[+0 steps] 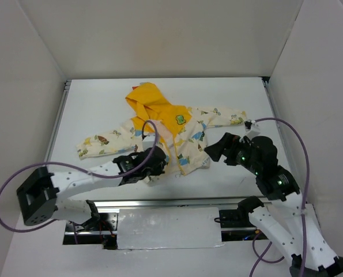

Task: Zip up the jacket

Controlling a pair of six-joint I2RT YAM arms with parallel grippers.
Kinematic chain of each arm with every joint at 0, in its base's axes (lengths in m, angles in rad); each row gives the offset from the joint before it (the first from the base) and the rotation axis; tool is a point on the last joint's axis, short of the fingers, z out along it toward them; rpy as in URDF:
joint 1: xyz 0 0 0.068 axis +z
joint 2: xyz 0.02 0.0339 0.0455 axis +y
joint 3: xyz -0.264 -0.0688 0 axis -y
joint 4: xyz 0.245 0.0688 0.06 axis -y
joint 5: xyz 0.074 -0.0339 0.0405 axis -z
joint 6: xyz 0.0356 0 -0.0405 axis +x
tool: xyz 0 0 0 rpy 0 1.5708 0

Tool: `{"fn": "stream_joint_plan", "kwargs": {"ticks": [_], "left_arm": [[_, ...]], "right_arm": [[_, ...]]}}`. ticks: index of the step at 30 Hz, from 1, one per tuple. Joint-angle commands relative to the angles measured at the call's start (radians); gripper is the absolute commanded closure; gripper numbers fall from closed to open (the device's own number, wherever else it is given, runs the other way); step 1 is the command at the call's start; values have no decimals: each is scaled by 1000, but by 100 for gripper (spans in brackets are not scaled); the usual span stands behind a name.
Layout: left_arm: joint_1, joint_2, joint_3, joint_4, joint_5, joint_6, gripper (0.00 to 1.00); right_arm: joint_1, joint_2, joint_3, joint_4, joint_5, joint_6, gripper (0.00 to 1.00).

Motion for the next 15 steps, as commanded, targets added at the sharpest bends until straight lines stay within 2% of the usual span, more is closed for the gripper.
{"fn": "stream_joint_plan", "kwargs": {"ticks": [1,3,4,7,9,12,13,15], "left_arm": [[36,-144,-40,162,-12,28,100],[65,-209,-67,205,-13,13,100],[77,-224,-96,218,3,7,100],[123,-285,-163,287,69,-8,100],[146,-310,-202,342,97,-15,100],[154,-321,-243,377,147,-19,100],[154,-324,-255,411,161,-19,100],[156,-335,-287,441,200,-30,100]], "right_arm": [[16,122,-70,204,-169,6,0],[32,209,-93,273,-163,-5,9],[66,246,-86,267,-124,-14,19],[190,384,-47,246,2,-51,30],[244,449,-61,294,18,-71,29],[256,493,-154,538,-166,6,27],[256,507,-182,677,-203,38,27],[255,569,-213,770,-243,101,27]]}}
